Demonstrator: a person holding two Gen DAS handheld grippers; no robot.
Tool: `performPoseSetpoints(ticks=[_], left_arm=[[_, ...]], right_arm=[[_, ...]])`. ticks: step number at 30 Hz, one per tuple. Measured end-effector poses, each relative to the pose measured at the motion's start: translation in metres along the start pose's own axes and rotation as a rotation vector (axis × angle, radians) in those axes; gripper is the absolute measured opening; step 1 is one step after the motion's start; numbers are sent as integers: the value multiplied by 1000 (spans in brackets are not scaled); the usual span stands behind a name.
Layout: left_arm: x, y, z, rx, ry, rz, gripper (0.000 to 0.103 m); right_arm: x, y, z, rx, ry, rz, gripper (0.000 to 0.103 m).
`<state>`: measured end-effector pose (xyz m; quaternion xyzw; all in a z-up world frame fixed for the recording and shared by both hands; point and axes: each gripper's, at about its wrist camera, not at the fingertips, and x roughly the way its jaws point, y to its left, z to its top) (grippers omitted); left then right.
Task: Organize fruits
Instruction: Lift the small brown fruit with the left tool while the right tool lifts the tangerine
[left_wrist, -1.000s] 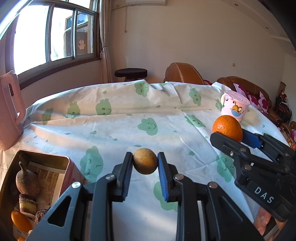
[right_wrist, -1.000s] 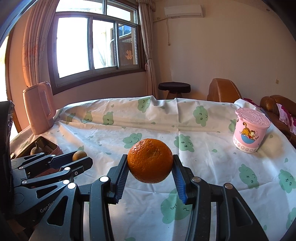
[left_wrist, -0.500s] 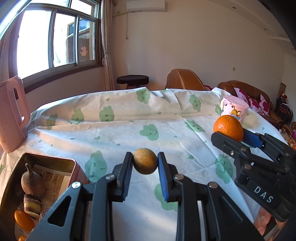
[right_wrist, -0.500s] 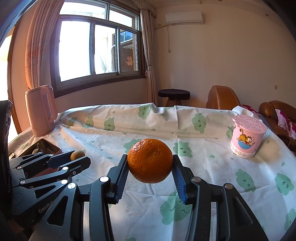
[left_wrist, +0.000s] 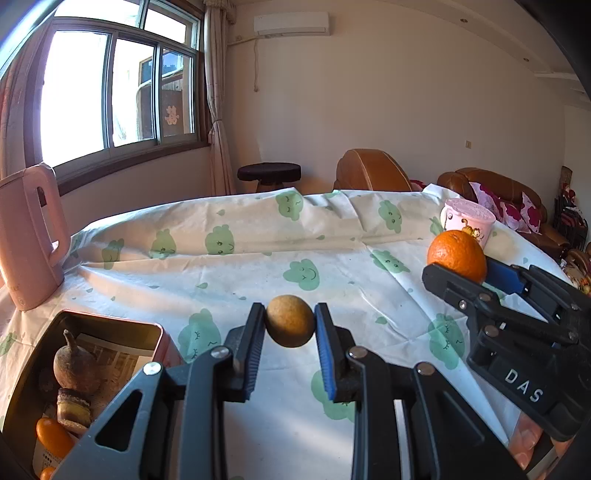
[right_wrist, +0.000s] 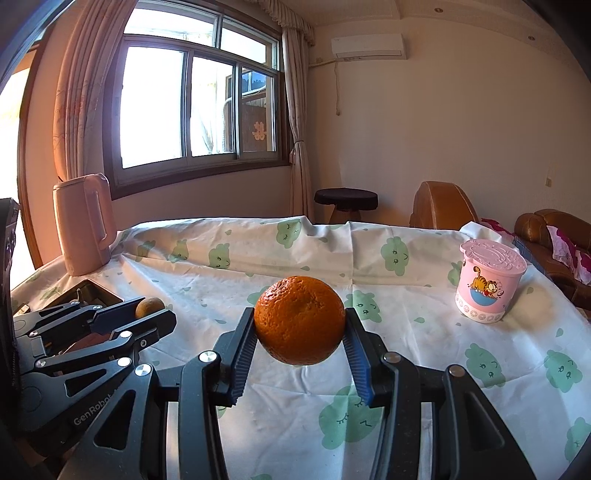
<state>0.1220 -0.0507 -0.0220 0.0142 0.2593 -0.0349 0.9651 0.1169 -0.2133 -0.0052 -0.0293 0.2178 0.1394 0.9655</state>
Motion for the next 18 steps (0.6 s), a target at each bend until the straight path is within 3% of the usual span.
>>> performPoseSetpoints(ticks=[18], left_arm=[[-14,2,-1,-4,-68,16,29]], right_arm=[[-11,3,0,-17,-64,-19,48]])
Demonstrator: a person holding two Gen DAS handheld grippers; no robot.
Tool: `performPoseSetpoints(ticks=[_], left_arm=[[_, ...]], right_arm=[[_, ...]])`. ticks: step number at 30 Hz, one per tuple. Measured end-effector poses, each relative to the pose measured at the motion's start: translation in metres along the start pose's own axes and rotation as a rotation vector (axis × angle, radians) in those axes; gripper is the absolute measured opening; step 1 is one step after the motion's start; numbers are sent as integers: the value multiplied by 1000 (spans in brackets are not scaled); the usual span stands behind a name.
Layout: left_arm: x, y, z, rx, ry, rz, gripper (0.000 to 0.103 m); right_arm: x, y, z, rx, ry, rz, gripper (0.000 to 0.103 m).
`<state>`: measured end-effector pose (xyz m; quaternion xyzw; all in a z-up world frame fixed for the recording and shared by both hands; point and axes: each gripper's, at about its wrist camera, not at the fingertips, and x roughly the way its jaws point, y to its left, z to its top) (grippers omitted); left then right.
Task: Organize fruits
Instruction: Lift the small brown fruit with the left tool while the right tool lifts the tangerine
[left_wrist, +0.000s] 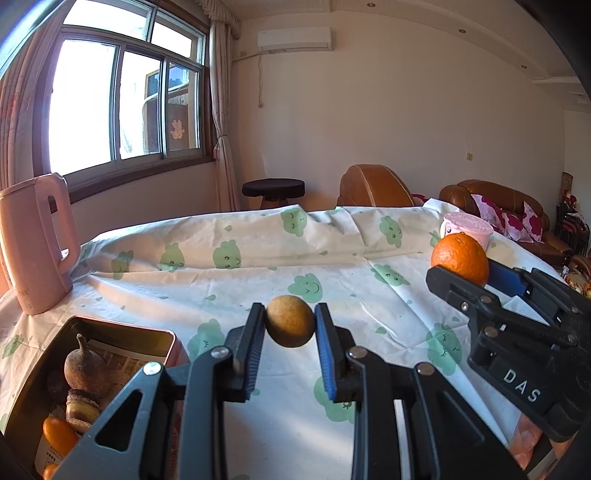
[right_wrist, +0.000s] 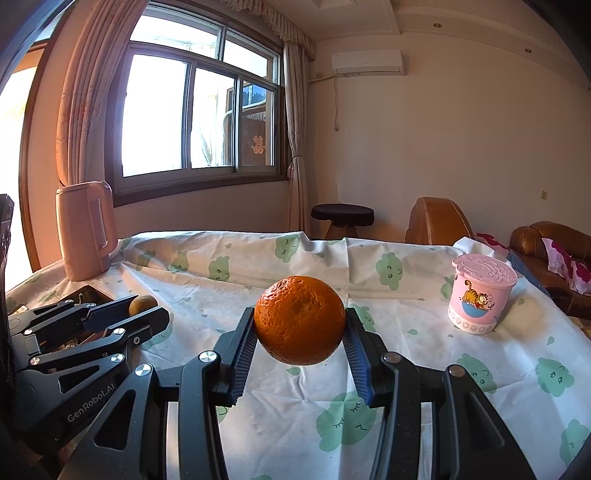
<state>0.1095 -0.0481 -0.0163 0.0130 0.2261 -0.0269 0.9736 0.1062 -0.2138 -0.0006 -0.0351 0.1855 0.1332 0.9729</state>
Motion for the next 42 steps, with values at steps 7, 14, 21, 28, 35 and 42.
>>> performPoseSetpoints(ticks=[7,14,21,28,35,42], left_arm=[[-8,-1,-1,5,-38,16,29],[-19,-1,-4,13,-82,41,29],[-25,0,-6,14,-105,51,29],[-31,2,-8,10,-119,58,29],[-43,3,-12,21,-132,59,29],[-61,23,-21,7,-134,65,29]], right_arm=[[-6,0,-1,0,-29,-6,48],[-14,1,-1,0,-64,-9,48],[-19,1,-2,1,-79,-8,48],[-25,7,-3,-14,-97,-1,48],[-29,11,-4,-17,-96,16,48],[-30,22,-5,-8,-70,67,48]])
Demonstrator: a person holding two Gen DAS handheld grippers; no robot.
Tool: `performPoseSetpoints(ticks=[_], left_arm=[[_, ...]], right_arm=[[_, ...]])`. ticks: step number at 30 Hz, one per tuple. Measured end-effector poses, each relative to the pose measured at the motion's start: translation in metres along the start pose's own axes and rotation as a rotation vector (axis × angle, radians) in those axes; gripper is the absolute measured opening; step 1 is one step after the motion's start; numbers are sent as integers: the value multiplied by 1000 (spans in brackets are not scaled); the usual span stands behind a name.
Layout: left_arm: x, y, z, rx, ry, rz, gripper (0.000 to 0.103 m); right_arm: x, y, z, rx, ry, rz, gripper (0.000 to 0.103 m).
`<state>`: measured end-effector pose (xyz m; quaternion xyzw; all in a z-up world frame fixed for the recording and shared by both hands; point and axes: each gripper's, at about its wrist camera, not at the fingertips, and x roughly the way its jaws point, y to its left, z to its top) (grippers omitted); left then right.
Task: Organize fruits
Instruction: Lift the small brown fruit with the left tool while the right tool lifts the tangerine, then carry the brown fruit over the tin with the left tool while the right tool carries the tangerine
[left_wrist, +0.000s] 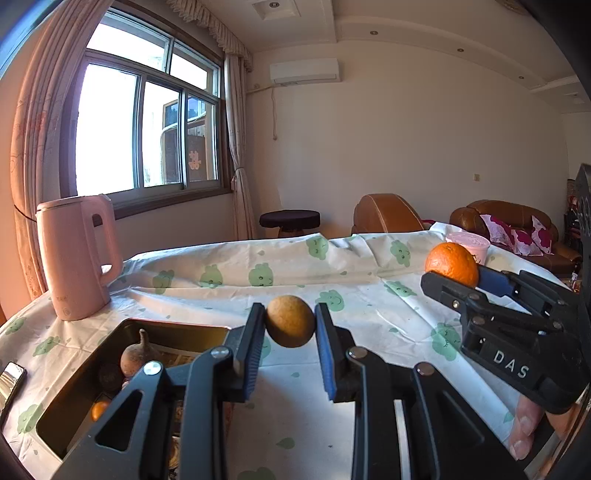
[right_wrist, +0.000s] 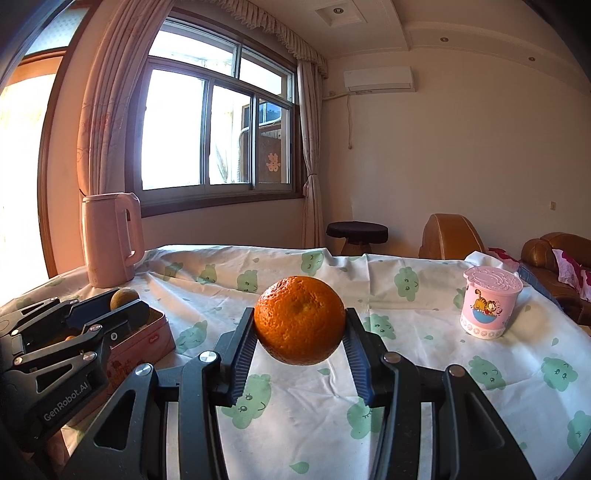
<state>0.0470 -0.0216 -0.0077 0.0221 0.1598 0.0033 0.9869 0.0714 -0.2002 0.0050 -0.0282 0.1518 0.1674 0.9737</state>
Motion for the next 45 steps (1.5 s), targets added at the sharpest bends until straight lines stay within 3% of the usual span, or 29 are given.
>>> performPoseSetpoints(ticks=[20,45], left_arm=[[-28,82,-13,-70,45,101,29],[-28,140,-25,-140,119,187,29]], right_arm=[[6,95,14,-89,42,221,48],[32,160,19,-146,103,326,48]])
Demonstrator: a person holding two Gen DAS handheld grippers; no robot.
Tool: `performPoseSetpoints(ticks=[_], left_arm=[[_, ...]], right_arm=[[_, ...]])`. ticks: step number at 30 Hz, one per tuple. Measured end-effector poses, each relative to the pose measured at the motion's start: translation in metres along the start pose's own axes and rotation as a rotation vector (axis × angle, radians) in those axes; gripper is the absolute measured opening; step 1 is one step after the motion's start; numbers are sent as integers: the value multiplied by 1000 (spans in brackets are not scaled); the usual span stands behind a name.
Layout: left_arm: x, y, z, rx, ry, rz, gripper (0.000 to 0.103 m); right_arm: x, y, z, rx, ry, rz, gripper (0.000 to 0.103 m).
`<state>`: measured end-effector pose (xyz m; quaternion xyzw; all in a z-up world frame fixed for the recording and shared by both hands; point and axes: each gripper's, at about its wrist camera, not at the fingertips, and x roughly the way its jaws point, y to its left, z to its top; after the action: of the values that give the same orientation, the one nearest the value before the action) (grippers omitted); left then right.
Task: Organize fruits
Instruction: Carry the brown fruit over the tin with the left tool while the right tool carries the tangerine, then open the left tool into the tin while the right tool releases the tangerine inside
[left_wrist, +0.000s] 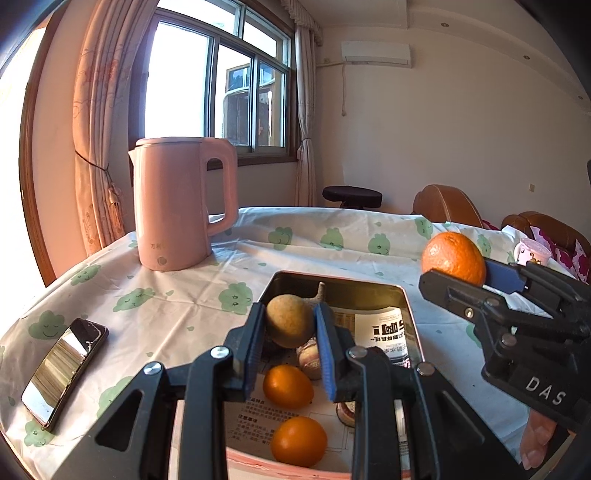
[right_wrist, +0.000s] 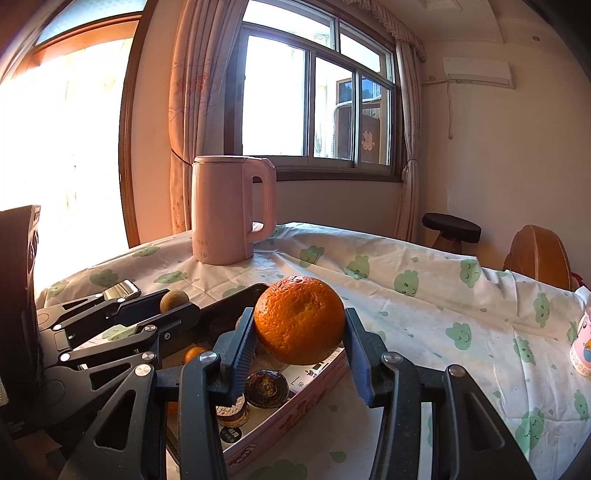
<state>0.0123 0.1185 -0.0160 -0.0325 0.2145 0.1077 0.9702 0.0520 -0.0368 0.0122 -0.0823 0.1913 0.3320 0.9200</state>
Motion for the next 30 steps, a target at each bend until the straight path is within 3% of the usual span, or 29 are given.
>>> performPoseSetpoints(ticks=[11,30], left_arm=[[11,13,1,-15,35,20,29],[37,18,-1,-40,162,-30,29]], right_arm=[[18,8,0,-2,33,3,48],[74,0,-15,51,236,12,48]])
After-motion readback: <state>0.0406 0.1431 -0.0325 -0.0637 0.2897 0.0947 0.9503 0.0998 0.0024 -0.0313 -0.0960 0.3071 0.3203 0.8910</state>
